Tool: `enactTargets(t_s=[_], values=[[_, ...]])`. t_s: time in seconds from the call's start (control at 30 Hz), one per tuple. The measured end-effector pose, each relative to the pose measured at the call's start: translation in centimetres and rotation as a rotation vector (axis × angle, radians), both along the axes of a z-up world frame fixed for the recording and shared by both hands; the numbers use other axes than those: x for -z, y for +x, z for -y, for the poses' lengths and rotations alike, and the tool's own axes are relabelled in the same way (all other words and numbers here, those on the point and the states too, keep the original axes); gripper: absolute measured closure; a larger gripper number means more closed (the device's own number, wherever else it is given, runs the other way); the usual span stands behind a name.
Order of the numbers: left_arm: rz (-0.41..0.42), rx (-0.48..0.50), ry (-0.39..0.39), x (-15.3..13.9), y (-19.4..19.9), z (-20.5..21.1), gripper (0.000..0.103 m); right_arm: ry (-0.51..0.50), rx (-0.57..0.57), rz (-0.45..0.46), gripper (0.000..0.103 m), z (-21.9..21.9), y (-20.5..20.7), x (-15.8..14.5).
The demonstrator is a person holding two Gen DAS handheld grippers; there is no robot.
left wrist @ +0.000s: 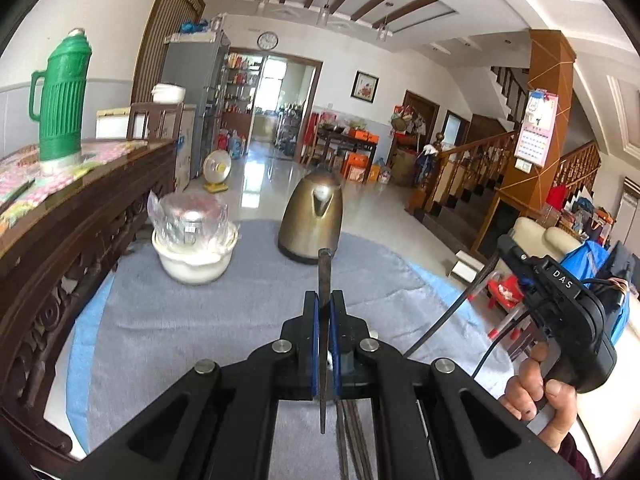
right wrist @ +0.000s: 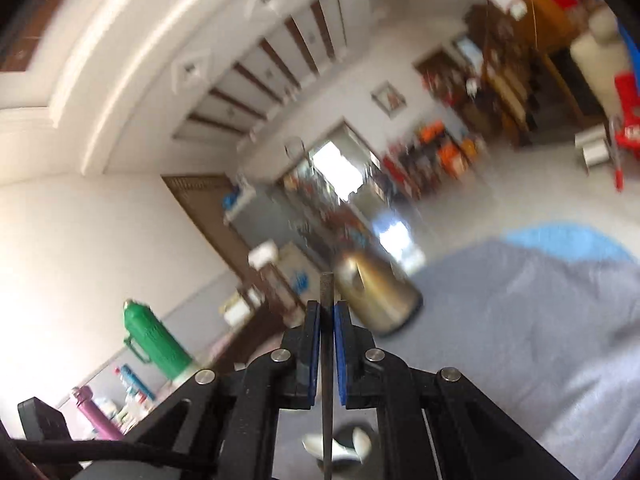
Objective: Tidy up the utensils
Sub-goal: 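Lift the held chopsticks upright and carry them above the holder, then open both tools to drop the chopsticks into the holder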
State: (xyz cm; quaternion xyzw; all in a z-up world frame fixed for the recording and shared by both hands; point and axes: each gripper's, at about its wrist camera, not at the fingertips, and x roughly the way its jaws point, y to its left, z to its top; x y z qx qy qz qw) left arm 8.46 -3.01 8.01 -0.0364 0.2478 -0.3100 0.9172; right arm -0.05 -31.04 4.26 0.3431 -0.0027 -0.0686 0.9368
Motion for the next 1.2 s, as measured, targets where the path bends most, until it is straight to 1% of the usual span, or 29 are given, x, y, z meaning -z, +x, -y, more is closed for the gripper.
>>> enactTargets(t_s=[0.17, 0.2, 0.27, 0.3, 0.33, 0.4, 0.5, 0.57, 0.7, 0.8, 0.93, 1.1, 1.13, 1.17, 1.2], values=[[0.07, 0.0, -0.029, -3.0, 0.5, 0.5, 0.098, -0.14, 0.106, 0.066, 0.096, -2.8, 0.1, -3.3], [0.083, -0.002, -0.035, -3.4, 0.6, 0.6, 0.098, -0.156, 0.109, 0.07, 0.096, -3.4, 0.7, -3.8], [0.115, -0.008, -0.049, -4.5, 0.7, 0.7, 0.098, -0.217, 0.147, 0.062, 0.096, -5.2, 2.7, -4.5], [0.131, -0.009, -0.06, -4.9, 0.8, 0.8, 0.098, -0.264, 0.169, 0.057, 0.096, -6.2, 3.4, -4.6], [0.15, -0.012, -0.069, -5.3, 0.9, 1.0, 0.098, -0.288, 0.172, 0.054, 0.096, -6.7, 3.8, -4.7], [0.162, -0.017, -0.07, -5.6, 1.1, 1.4, 0.098, -0.321, 0.162, 0.041, 0.096, -7.9, 4.7, -4.5], [0.161, -0.018, -0.077, -5.1, 1.7, 2.1, 0.098, -0.358, 0.153, 0.016, 0.096, -8.9, 5.4, -4.2], [0.163, -0.025, -0.066, -4.5, 2.2, 2.8, 0.098, -0.37, 0.148, 0.002, 0.096, -9.2, 5.8, -3.8], [0.106, -0.032, -0.044, -2.5, 3.5, 3.7, 0.098, -0.388, 0.135, -0.024, 0.096, -8.9, 6.3, -3.2], [0.087, -0.038, -0.029, -1.6, 3.8, 3.9, 0.098, -0.392, 0.117, -0.049, 0.096, -8.5, 6.1, -2.3], [0.069, -0.038, -0.007, -1.1, 3.8, 4.1, 0.098, -0.393, 0.088, -0.078, 0.096, -8.3, 6.3, -1.6], [0.077, -0.034, 0.034, -1.0, 3.2, 4.2, 0.098, -0.382, 0.039, -0.113, 0.095, -8.3, 6.1, -0.6], [0.079, -0.035, 0.044, -0.9, 3.0, 4.1, 0.096, -0.375, 0.021, -0.121, 0.095, -8.2, 6.1, -0.4], [0.078, -0.034, 0.048, -0.9, 2.9, 4.0, 0.09, -0.369, 0.006, -0.132, 0.094, -8.0, 5.9, -0.2], [0.075, -0.032, 0.053, -0.9, 2.7, 3.7, 0.084, -0.357, -0.012, -0.144, 0.09, -7.4, 5.4, 0.1]])
